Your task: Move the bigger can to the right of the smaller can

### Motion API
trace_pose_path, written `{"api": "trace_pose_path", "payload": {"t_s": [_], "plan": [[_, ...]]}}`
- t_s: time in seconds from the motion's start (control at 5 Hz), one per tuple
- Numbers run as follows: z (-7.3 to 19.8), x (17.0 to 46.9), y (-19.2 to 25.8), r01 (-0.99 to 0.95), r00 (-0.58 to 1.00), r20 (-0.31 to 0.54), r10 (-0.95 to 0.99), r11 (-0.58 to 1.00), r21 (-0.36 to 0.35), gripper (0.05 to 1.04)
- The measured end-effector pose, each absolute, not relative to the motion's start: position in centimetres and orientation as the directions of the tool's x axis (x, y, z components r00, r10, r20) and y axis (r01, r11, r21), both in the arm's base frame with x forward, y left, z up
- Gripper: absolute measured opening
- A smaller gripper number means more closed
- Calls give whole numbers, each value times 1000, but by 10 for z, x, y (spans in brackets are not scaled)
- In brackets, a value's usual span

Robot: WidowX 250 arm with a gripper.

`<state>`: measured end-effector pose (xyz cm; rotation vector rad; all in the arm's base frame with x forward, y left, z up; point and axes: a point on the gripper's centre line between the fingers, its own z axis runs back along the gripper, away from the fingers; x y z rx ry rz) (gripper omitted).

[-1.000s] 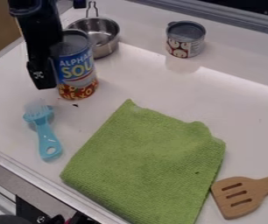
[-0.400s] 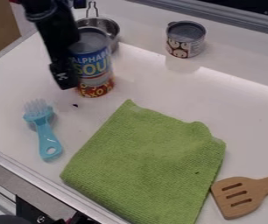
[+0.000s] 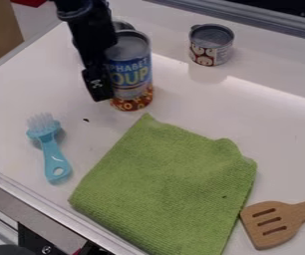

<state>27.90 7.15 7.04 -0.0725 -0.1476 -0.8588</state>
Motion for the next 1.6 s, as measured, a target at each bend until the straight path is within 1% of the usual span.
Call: {"api": "trace_pose_path", "payload": {"t_s": [0.2, 0.8, 1.2, 1.6], "plan": [[69, 285, 55, 740, 661, 173, -730, 673, 14, 1001], [68, 316, -2, 710, 687, 209, -696, 704, 12, 1001], [68, 335, -46, 652, 748, 205, -631, 757, -49, 1001], [65, 334, -100, 660, 748, 176, -640, 745, -96, 1000]]}}
